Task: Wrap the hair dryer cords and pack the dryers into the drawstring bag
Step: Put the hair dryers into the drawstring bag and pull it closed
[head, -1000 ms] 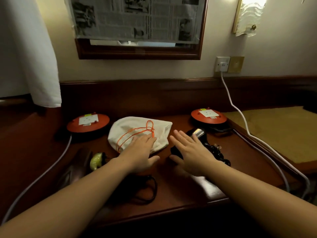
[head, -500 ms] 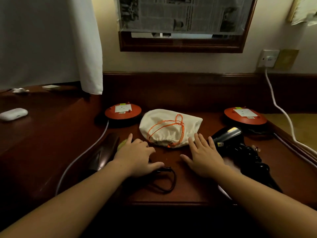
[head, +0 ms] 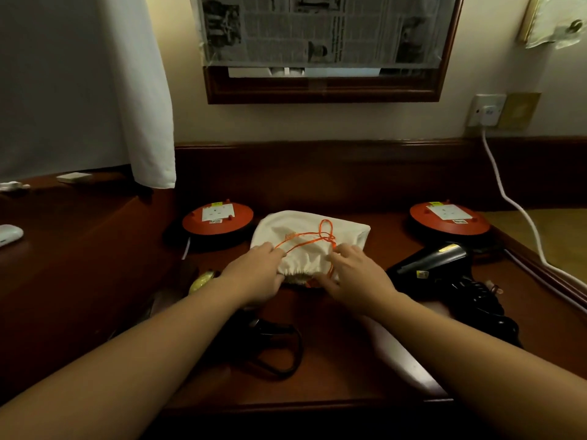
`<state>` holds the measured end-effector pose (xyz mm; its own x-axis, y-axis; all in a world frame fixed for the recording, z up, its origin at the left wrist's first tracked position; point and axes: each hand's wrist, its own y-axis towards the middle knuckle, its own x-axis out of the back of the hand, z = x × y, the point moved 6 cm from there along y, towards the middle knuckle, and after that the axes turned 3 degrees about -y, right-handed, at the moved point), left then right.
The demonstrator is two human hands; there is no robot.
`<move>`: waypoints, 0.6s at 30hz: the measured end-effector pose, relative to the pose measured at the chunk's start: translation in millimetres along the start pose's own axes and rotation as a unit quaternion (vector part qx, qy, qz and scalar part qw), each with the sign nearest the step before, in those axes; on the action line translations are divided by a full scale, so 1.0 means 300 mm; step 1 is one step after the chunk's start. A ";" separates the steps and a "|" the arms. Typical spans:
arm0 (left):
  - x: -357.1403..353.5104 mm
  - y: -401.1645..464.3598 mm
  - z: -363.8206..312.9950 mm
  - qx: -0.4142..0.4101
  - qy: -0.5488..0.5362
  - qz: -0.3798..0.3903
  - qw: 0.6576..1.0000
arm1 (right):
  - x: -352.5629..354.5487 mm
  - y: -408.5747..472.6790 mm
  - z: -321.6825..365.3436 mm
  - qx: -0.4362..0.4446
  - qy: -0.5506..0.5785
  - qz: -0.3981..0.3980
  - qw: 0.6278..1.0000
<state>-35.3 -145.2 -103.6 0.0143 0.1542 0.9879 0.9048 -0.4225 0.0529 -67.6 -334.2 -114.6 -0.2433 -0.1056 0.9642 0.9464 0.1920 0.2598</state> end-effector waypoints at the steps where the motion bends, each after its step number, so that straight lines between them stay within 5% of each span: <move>1: -0.007 0.043 -0.016 -0.006 0.000 0.004 1.000 | -0.008 0.032 0.033 0.007 0.011 0.024 1.000; 5: -0.055 0.156 -0.045 -0.011 0.068 0.056 0.996 | -0.077 0.134 0.097 -0.005 0.021 0.129 0.991; 10: -0.058 0.183 -0.045 -0.013 0.054 0.066 0.996 | -0.081 0.194 0.085 -0.010 0.017 0.147 0.989; 18: -0.019 0.226 -0.046 0.063 -0.004 -0.006 0.998 | 0.018 0.237 0.040 0.031 -0.050 0.054 0.997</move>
<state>20.2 -187.0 -103.7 0.0054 0.1654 0.9862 0.9513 -0.3049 0.0459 -4.1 -309.4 -90.2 -0.1629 0.0166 0.9865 0.9542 0.2568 0.1533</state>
